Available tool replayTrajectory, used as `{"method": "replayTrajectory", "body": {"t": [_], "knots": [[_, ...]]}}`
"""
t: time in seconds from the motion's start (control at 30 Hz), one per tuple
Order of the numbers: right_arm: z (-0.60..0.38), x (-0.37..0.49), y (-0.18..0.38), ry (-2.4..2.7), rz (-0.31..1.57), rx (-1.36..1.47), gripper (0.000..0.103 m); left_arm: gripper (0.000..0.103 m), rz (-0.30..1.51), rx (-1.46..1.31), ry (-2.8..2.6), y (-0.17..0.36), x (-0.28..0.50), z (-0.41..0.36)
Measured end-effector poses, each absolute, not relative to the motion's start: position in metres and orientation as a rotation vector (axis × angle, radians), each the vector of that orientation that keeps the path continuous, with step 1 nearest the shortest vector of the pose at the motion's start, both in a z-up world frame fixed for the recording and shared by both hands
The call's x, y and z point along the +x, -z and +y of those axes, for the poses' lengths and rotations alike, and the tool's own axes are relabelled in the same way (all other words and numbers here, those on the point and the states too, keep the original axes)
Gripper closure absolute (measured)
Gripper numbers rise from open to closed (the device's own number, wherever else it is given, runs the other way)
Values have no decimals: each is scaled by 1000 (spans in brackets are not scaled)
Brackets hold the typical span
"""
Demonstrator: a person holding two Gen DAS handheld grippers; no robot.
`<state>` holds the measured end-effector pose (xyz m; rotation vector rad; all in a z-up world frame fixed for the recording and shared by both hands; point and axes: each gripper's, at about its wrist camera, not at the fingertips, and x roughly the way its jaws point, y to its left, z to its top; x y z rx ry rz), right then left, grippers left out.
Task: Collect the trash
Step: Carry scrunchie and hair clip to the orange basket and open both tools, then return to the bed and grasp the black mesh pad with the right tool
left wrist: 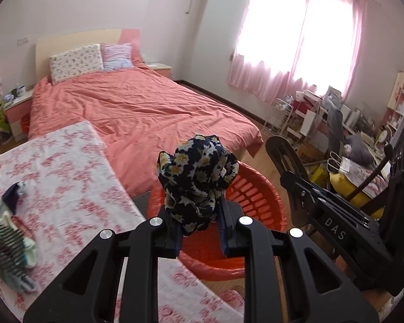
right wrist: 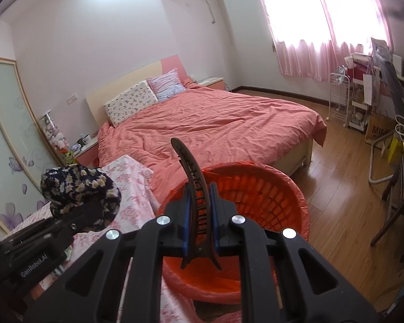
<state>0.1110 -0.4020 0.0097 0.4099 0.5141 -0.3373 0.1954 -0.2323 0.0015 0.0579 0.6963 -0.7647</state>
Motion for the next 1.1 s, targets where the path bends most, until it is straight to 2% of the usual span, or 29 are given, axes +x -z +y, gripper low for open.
{"method": "replayTrajectory", "body": {"t": [0.57, 0.63, 0.7, 0.73, 0.77, 0.83, 0.93, 1.03, 1.1], "knots": [[-459, 146, 46, 352, 603, 555, 89, 80, 830, 110, 797, 39, 214, -291], [-461, 151, 49, 356, 613, 565, 89, 74, 839, 113, 786, 42, 216, -291], [-466, 154, 53, 345, 625, 584, 84, 55, 851, 110, 776, 44, 217, -291], [-469, 155, 53, 341, 626, 595, 81, 52, 860, 101, 772, 45, 217, -289], [-469, 156, 53, 341, 626, 610, 71, 48, 861, 99, 769, 46, 218, -289], [-470, 154, 53, 350, 620, 621, 65, 47, 861, 105, 752, 45, 219, -284], [-469, 148, 49, 364, 608, 618, 65, 46, 857, 96, 723, 41, 220, -272], [-463, 140, 37, 387, 585, 576, 59, 46, 825, 92, 688, 31, 219, -256], [-456, 136, 26, 398, 566, 536, 55, 40, 794, 97, 642, 23, 215, -239]]}}
